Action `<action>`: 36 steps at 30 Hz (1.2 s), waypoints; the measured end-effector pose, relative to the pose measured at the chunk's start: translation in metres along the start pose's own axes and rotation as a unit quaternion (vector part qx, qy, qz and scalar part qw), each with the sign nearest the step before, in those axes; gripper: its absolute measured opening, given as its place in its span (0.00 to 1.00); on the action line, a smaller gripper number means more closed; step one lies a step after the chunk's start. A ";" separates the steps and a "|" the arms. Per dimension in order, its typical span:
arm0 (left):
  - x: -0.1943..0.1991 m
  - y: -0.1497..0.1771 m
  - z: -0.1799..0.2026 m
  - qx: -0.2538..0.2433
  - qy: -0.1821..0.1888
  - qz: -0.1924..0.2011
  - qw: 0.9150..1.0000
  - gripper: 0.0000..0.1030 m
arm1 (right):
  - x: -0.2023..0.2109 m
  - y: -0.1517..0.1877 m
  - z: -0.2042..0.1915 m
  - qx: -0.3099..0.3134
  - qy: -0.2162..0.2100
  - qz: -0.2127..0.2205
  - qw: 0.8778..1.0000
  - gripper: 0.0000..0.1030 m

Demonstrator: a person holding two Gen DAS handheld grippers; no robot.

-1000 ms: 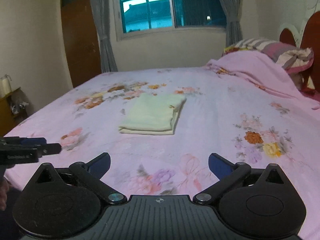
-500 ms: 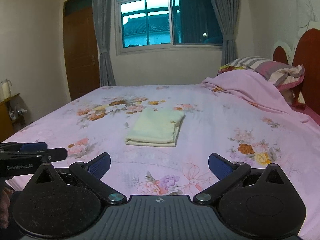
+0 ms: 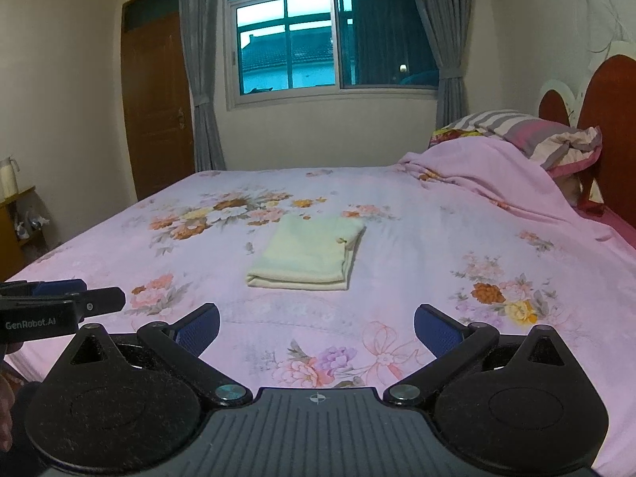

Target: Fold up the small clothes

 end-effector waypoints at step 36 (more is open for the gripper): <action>-0.001 0.000 0.009 -0.012 0.002 0.006 1.000 0.65 | 0.001 -0.007 0.003 0.009 0.001 0.009 1.000 1.00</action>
Point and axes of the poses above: each gripper's, at about its wrist camera, not at the fingertips, and x roughly against the way its jaws point, z to its right, y to its underside, the point moved 1 cm from there along -x, roughly the way its jaws point, and after that the axes turned 2 degrees about -x, right-handed, at the moved point
